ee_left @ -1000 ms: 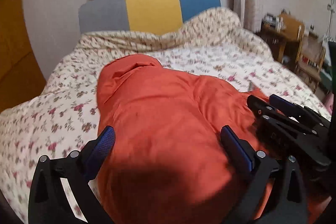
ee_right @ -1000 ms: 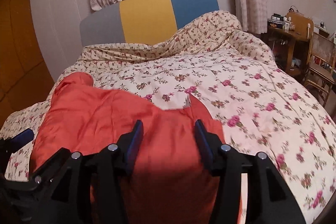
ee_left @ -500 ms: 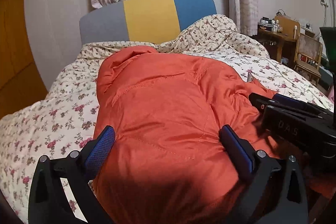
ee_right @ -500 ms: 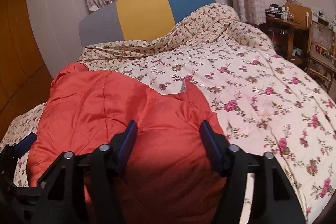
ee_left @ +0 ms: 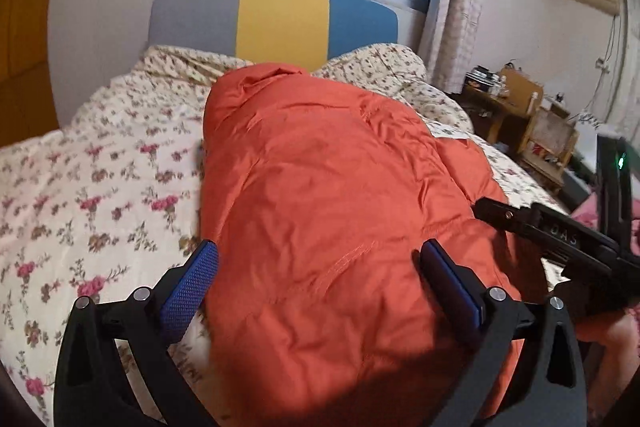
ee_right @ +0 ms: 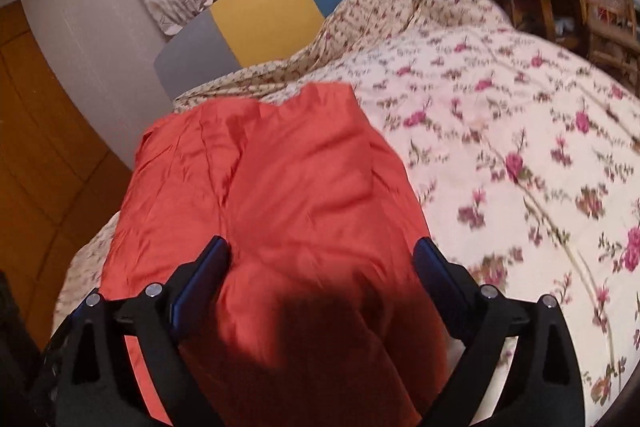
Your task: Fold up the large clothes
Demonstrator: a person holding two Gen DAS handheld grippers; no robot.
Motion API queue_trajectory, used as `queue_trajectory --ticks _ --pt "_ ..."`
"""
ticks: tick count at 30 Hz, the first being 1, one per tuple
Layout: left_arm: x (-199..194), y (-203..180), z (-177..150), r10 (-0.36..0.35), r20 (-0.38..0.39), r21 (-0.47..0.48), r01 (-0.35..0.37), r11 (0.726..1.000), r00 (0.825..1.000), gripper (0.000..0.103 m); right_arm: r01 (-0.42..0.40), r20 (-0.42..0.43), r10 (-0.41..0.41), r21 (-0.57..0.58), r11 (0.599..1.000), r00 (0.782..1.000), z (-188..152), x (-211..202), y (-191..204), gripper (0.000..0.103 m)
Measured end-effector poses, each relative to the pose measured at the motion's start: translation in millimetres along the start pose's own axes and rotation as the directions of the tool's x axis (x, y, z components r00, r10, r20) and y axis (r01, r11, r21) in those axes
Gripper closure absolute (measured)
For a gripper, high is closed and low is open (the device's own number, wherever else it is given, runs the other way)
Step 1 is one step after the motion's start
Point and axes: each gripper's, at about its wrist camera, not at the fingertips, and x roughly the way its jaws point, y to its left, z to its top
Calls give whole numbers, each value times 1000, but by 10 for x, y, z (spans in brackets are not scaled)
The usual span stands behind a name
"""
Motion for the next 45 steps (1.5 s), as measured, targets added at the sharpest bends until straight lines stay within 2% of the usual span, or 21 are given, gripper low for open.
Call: queue_trajectory --ticks 7,11,16,19,20,21,24,27,33,37,45 --pt "-47 383 22 -108 -88 -148 94 985 990 3 -80 -130 79 -6 997 988 4 -14 -146 8" --pt "89 483 1 -221 -173 -201 185 962 960 3 -120 -197 126 41 992 972 41 80 -251 6" --pt "242 535 2 -303 -219 -266 243 933 927 3 -187 -225 214 138 973 951 40 240 -334 5" --pt "274 543 -35 -331 -243 -315 248 916 912 3 -238 -215 268 156 959 939 38 266 -333 18" --pt "273 542 -33 -336 -248 -326 248 912 909 3 -255 -207 287 168 952 935 20 249 -333 26" --pt "246 511 -34 -337 -249 -321 251 913 908 7 -272 -195 304 176 946 933 11 229 -333 32" --pt "93 321 -4 -271 -238 -206 225 952 932 19 -280 -166 306 164 946 938 29 144 -296 43" --pt "-15 207 13 -229 -222 -154 198 968 948 29 -302 -126 320 143 942 939 54 12 -219 51" --pt "-316 125 64 -152 -153 -37 148 988 976 47 -370 -68 380 123 921 923 30 -231 -33 51" --pt "-571 270 134 -120 -67 -18 119 993 991 51 -410 -68 421 127 903 905 -53 -256 199 51" --pt "-973 812 21 -43 -12 -47 42 998 999 52 -467 -114 477 101 878 872 -276 -45 821 51"
